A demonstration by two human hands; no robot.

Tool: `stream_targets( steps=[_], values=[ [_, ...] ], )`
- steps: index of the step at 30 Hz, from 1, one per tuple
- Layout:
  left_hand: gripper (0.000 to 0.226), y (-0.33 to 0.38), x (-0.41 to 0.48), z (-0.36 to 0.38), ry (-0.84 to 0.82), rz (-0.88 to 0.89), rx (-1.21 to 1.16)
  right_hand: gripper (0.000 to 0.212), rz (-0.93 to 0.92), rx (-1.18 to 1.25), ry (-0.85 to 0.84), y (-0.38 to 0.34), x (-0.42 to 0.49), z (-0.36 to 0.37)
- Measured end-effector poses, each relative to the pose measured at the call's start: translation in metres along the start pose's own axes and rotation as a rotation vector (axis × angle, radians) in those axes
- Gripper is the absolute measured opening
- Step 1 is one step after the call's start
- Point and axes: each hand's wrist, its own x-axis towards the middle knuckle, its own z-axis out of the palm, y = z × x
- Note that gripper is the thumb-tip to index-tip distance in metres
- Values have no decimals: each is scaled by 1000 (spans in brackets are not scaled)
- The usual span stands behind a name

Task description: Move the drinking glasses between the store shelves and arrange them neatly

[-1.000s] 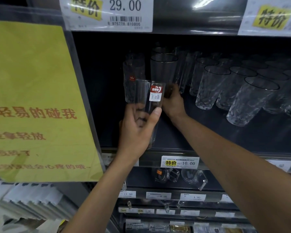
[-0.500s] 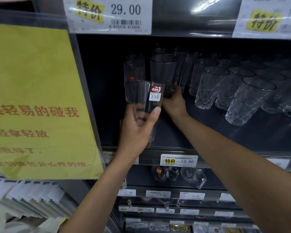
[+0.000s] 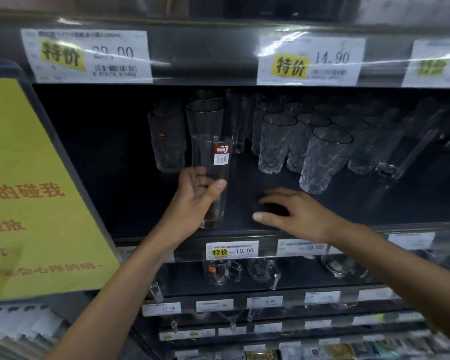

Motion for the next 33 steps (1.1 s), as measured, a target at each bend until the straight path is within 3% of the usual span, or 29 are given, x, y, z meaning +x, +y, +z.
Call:
stream_targets(
  steps=[3, 7, 14, 20, 25, 33],
  values=[
    [55, 0, 9, 14, -44, -51, -15, 96, -57, -194, -41, 16, -14, 0],
    [48, -3, 27, 28, -77, -77, -7, 98, -150, -412, -36, 28, -20, 3],
    [48, -5, 54, 43, -82, -122, -20, 94, -172, -410, -37, 31, -17, 3],
    [60, -9, 44, 37, -6, -158, 389, 97, -153, -377, -61, 29, -18, 2],
    [47, -13, 39, 40, 104, -162, 529, 96, -147, -366, -55, 27, -21, 2],
    [31, -20, 65, 61, 127, -82, 589, 92, -132, -356, -50, 22, -23, 1]
  ],
)
